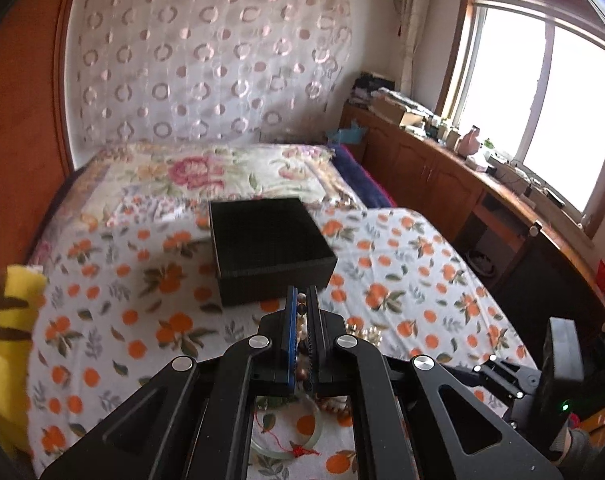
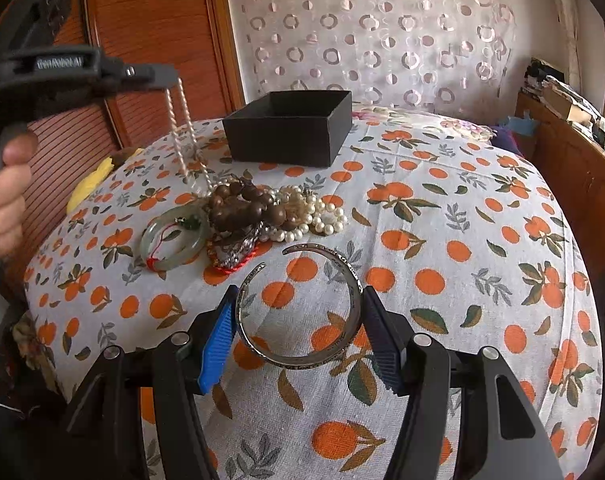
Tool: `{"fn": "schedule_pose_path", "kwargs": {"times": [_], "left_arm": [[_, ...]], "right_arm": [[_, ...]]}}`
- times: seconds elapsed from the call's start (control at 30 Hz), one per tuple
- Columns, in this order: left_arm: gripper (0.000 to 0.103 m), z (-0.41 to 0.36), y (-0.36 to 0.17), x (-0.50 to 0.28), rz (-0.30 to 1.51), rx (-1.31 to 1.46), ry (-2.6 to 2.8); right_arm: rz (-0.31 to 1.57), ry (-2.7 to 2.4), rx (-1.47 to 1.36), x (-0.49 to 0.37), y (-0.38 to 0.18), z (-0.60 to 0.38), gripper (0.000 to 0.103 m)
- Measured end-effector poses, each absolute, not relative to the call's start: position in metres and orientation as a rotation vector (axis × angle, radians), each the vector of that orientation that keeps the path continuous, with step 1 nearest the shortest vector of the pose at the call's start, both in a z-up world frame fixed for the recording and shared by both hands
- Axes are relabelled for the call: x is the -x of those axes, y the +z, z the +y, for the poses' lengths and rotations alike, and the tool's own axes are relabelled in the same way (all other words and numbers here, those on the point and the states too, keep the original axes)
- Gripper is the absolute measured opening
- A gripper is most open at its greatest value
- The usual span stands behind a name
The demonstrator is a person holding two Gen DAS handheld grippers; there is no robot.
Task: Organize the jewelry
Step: 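Carry the silver bangle with the right gripper while the left gripper lifts a pearl strand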
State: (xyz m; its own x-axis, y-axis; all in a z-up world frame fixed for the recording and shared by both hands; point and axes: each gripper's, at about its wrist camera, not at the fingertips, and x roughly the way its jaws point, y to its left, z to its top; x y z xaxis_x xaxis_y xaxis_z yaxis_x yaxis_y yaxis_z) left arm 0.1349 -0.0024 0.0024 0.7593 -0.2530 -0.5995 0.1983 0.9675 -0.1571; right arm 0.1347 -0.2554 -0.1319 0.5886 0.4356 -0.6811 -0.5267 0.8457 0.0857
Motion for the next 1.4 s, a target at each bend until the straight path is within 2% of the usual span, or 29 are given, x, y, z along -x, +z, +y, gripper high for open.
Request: {"fn": "schedule_pose_path", "kwargs": {"times": [0.73,1.4], "left_arm": [[0.004,0.008,0.106,-0.140,0.488,0.012,-0.179],[0.004,0.002,0.125,-0.205,0.479,-0.017,-0.166]], "right_arm": [[0.653,0.583,0.175,-0.150,-0.079,-0.237,0.063],[0.635,0.611,0.214,-0.237,-0.056,-0.207,0.063]]}}
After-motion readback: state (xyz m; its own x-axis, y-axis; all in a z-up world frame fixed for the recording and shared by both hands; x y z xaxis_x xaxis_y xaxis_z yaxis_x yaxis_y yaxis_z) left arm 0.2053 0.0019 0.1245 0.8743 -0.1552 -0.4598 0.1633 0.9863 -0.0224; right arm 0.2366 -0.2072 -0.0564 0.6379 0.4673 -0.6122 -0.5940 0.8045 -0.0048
